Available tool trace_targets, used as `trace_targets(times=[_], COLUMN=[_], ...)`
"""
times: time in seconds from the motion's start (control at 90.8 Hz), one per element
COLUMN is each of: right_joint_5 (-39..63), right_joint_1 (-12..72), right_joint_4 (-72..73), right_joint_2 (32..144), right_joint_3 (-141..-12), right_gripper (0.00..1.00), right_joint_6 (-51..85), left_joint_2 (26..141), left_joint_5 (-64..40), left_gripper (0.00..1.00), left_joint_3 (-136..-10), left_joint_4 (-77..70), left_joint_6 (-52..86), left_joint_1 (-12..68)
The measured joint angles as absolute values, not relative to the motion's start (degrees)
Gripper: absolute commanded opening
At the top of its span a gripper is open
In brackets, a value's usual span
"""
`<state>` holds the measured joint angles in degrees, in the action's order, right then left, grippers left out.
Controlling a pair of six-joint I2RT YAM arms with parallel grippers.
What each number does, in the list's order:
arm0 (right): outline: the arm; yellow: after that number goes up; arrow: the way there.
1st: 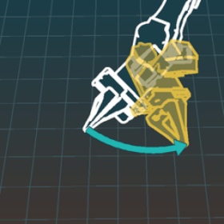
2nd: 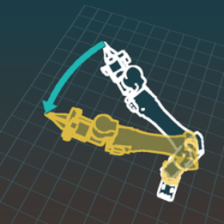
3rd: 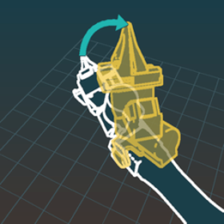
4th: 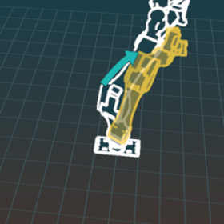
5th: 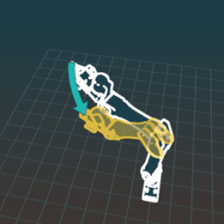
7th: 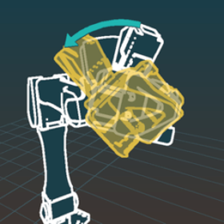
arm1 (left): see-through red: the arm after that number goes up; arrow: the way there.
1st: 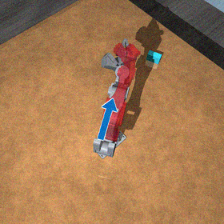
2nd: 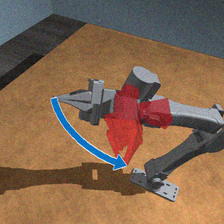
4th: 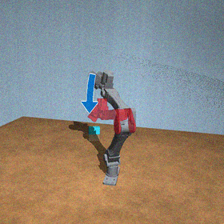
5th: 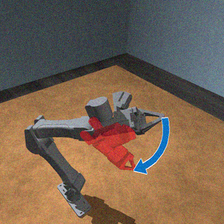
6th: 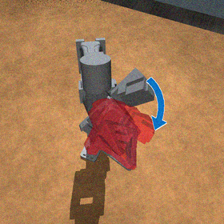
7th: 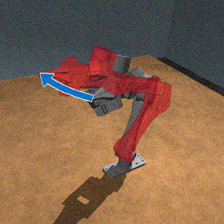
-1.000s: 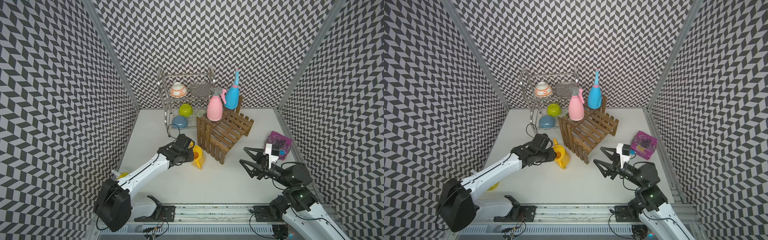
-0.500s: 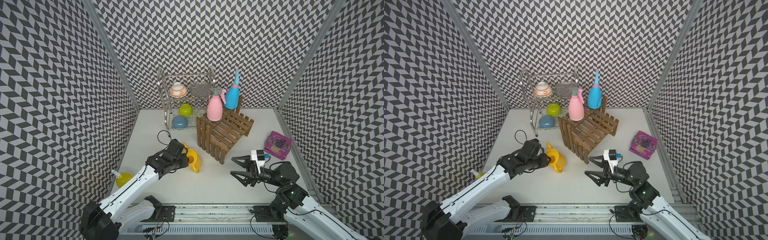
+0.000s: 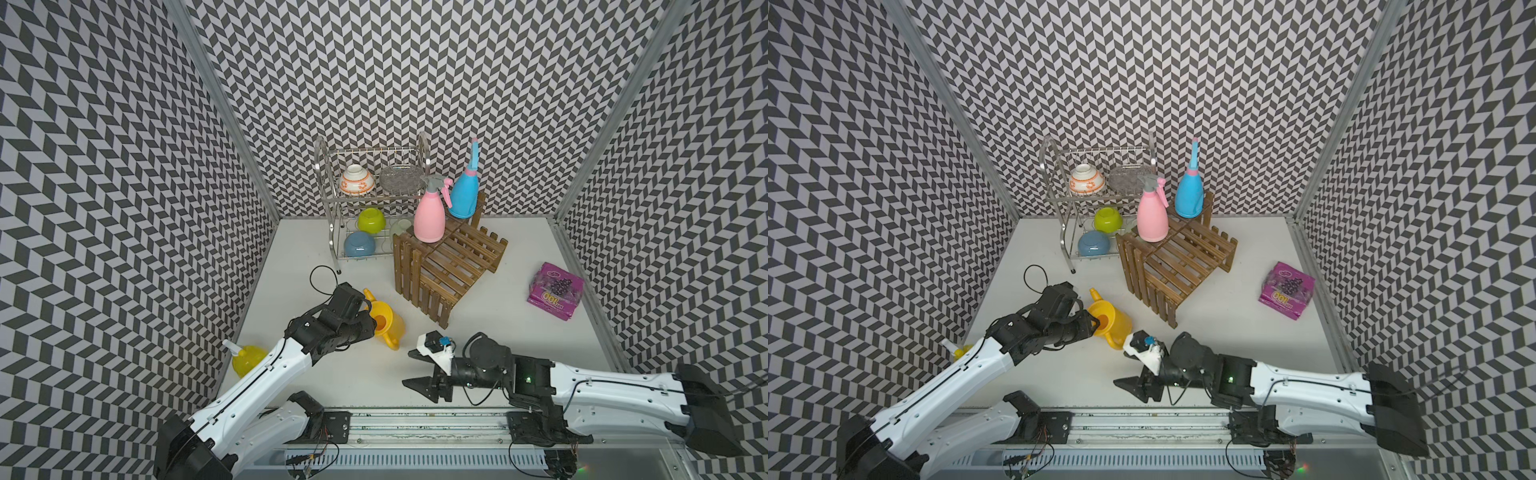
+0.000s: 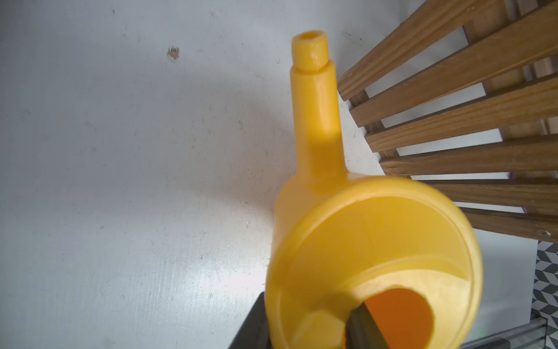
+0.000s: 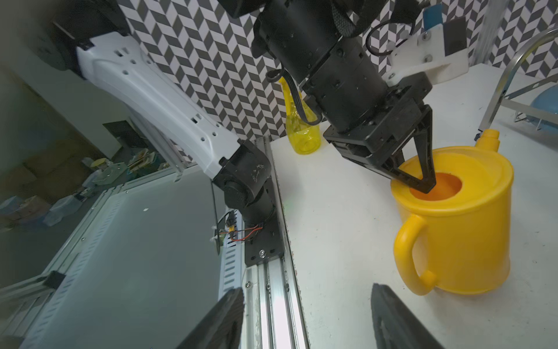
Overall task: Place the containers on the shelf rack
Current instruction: 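Pick up a container from the center of the board.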
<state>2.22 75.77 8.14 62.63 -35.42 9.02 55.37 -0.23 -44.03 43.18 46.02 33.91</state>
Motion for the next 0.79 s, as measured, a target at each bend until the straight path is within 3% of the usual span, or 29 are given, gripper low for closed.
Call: trace_targets(times=[0.154, 0.341, 0.793], right_joint_5=[-10.94, -22.28, -33.87], right_joint_1=[79.35, 80.05, 80.25], right_joint_4=[4.56, 0.08, -1.85], right_joint_2=[71.88, 80.14, 90.19], right_joint_3=[-41.78, -46.37, -51.13], right_gripper=[0.59, 0.57, 0.35], right_joint_6=[11.90, 16.40, 19.35], left_joint_2=[55.35, 55.05, 54.63], left_joint_5=[-0.89, -1.39, -3.73], left_gripper=[0.22, 0.22, 0.22], left_joint_3=[-44.03, -44.03, -44.03], left_joint_4=[43.22, 43.40, 43.64], left_joint_6=[46.15, 46.15, 46.17], left_joint_1=[33.91, 33.91, 33.91])
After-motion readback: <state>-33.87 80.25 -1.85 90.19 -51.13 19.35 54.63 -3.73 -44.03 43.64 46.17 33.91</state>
